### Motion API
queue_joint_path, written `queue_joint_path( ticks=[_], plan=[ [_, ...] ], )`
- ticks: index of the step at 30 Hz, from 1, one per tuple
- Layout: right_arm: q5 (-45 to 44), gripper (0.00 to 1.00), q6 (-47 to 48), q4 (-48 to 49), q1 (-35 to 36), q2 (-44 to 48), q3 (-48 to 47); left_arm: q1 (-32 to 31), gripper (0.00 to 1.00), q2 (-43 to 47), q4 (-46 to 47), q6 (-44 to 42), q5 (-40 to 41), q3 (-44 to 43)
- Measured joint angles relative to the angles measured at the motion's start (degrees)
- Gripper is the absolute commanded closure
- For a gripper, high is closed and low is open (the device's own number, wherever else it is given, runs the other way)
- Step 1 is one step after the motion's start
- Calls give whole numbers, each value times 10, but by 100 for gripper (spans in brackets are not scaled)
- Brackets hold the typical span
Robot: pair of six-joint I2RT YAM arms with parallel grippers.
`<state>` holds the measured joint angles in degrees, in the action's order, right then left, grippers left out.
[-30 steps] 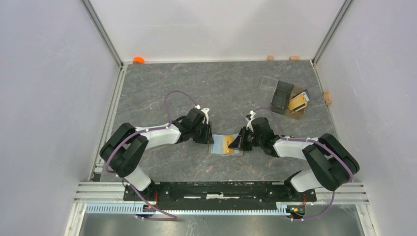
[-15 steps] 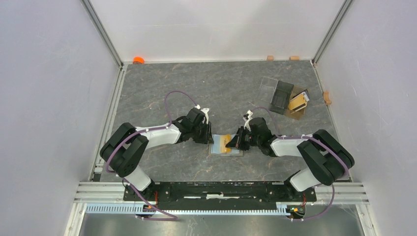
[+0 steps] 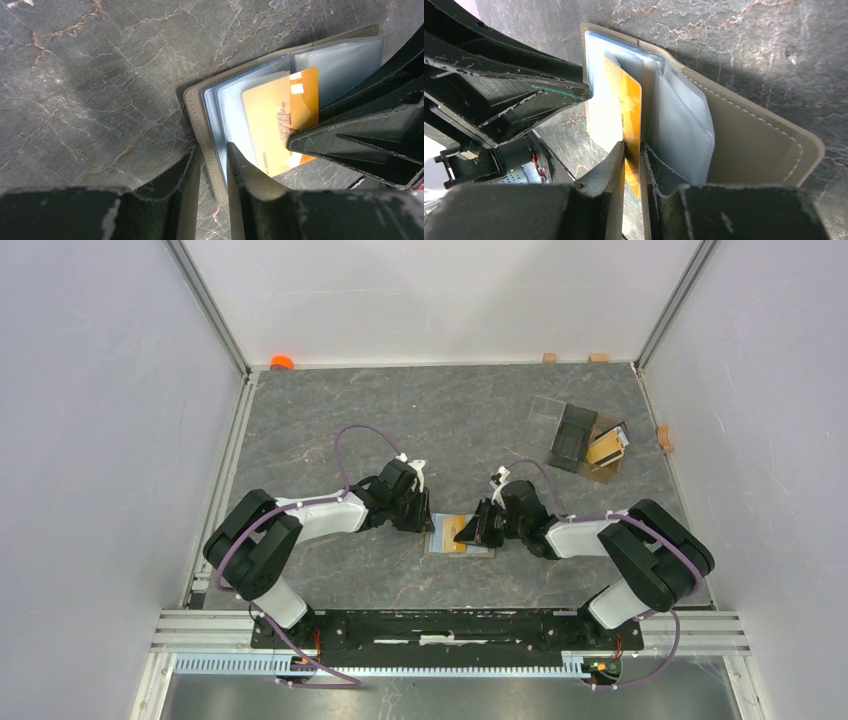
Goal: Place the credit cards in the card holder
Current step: Insert the credit card into the card holder.
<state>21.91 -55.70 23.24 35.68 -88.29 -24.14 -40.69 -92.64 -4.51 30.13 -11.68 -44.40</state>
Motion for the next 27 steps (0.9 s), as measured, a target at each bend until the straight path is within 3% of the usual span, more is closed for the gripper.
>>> queue_joint_path(
  ticks=[6, 14, 20, 27],
  plan=[
    [-24, 61, 16, -51, 6, 22, -16, 0, 67, 0, 2, 0, 0, 1],
    [-89, 47, 75, -177, 10, 64, -61, 0, 66, 9, -3, 0, 0, 6],
    [-115, 47, 103, -229, 12, 82, -75, 0, 64, 19, -14, 0, -4, 11],
    [-103, 47, 97, -221, 17, 82, -69, 0, 67, 20, -9, 1, -17, 17]
  ],
)
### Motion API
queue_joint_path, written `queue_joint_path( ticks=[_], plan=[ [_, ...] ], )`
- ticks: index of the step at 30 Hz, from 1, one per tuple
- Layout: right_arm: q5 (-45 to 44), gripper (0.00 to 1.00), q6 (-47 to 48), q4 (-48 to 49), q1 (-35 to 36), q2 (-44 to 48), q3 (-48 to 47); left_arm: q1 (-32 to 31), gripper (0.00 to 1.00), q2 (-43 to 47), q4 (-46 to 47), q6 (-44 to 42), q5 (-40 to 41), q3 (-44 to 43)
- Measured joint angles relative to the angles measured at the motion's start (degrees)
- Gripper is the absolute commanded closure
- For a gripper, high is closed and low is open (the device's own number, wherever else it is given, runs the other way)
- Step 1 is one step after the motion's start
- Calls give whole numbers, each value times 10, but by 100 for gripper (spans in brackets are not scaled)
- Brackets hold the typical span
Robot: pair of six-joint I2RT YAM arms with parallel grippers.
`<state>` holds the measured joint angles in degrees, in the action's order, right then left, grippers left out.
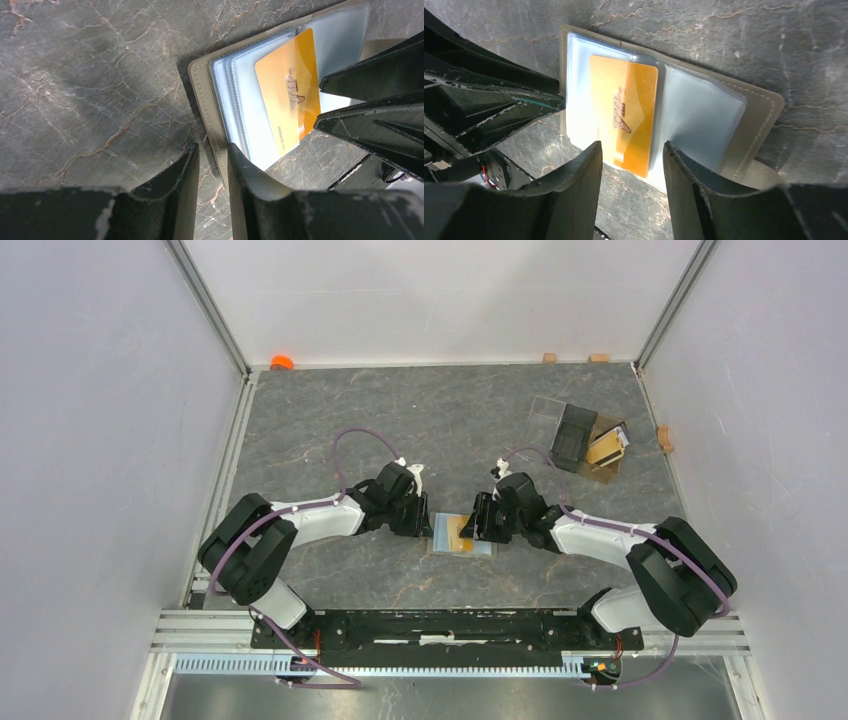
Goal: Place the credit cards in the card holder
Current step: Insert the credit card into the card holder.
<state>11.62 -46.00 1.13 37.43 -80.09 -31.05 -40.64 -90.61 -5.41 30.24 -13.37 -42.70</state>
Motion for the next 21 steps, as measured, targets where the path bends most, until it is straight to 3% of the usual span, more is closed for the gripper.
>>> queue_joint_path(
  ticks=[21],
  plan=[
    [21, 48, -17, 24, 42, -40, -27, 0, 72, 0, 25, 10, -25, 11]
  ],
)
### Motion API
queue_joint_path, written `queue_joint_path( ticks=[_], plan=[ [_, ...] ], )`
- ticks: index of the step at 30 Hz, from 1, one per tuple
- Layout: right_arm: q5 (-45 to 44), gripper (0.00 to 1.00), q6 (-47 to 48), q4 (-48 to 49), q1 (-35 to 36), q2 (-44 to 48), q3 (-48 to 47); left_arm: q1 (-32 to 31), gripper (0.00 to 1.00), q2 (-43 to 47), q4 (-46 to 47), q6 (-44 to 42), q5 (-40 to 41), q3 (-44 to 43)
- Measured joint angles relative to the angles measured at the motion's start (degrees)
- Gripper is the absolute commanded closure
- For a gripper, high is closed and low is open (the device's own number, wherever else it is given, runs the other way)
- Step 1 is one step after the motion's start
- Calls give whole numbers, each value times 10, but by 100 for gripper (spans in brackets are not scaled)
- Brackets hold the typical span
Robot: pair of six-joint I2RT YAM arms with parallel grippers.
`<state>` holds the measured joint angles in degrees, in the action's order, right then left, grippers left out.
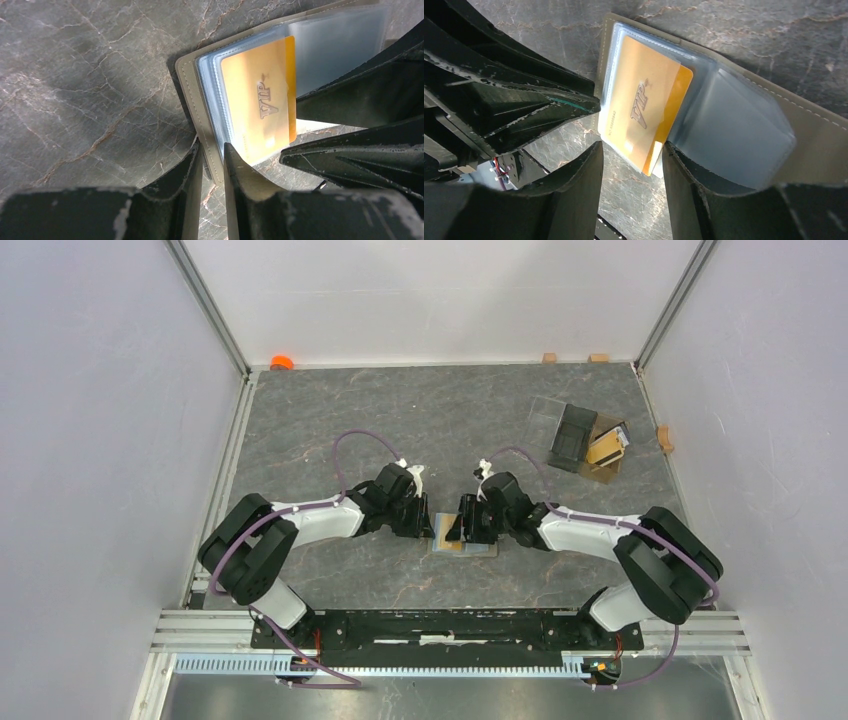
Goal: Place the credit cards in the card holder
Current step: Insert the credit card into the card holder.
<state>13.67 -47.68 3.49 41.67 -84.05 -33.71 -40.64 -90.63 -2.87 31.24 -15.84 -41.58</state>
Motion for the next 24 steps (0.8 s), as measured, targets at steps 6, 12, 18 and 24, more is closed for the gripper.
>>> queue_joint_path(
  ticks=[6, 12, 18, 24],
  plan=[
    [-8, 48, 10, -20, 12, -11, -24, 0, 72, -1, 0, 0, -3, 0],
    [-24, 40, 37, -61, 18, -16, -54, 0, 64, -1, 0, 0, -2, 1],
    [-79, 29, 89, -137, 20, 19, -110, 0, 48, 30, -18, -1, 20, 2],
    [-115, 36, 127, -187, -5, 87, -137, 0, 45, 77, -20, -1, 25, 2]
  ],
)
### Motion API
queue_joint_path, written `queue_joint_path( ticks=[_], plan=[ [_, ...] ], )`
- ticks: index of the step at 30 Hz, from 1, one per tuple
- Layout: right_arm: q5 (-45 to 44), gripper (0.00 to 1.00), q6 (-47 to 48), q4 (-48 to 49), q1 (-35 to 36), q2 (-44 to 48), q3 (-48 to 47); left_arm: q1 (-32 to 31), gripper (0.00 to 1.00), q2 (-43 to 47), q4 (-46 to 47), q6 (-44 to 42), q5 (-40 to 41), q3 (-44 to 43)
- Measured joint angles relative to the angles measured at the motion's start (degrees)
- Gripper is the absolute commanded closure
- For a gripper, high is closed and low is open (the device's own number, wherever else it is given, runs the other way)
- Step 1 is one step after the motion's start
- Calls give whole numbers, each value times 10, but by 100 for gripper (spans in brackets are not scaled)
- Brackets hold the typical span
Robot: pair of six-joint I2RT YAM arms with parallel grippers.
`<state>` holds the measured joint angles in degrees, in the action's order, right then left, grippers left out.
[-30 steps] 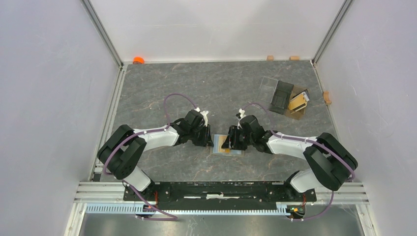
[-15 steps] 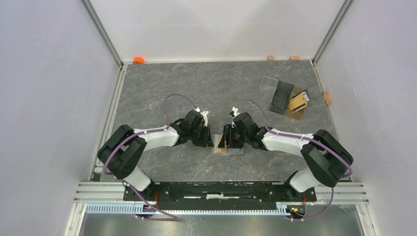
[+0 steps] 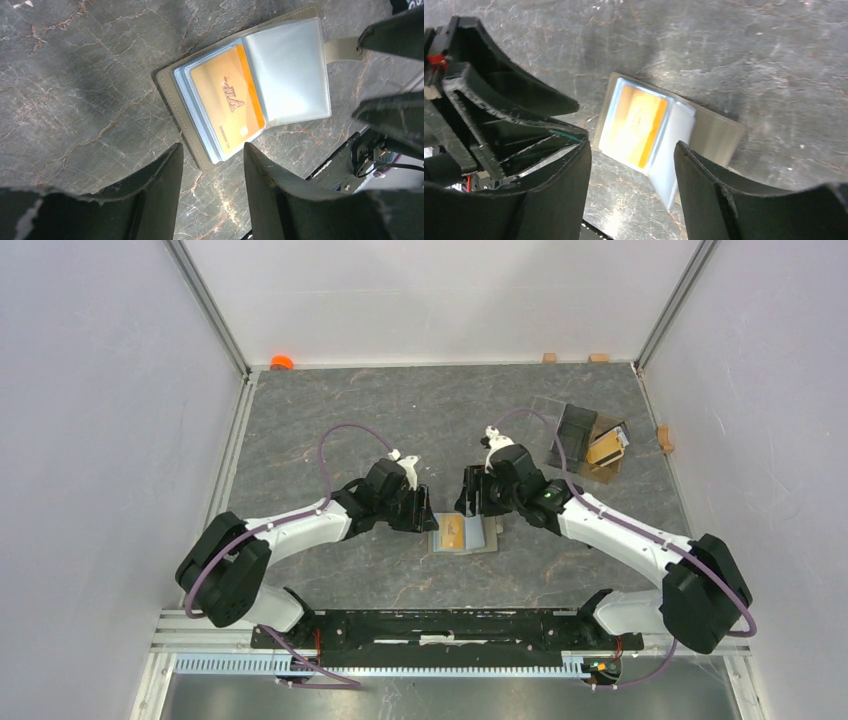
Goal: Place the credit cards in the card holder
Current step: Insert the credit card into the card holder, then turn over the card slot in the card holder.
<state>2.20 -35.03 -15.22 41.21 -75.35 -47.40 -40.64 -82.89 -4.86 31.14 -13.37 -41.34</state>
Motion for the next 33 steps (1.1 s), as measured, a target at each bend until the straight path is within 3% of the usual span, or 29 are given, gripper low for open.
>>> queue_joint_path(
  ticks=[5, 16, 26, 33],
  plan=[
    [9, 45, 5, -8, -32, 17, 25, 0, 45, 4, 0, 0, -3, 0],
    [56, 62, 0, -4, -32, 17, 62, 0, 46, 0, 3, 1, -7, 0],
    [78, 67, -4, 17, -32, 15, 70, 0, 46, 0, 7, 4, -7, 2],
    [76, 62, -7, 16, -32, 16, 70, 0, 46, 0, 7, 6, -7, 5]
  ],
)
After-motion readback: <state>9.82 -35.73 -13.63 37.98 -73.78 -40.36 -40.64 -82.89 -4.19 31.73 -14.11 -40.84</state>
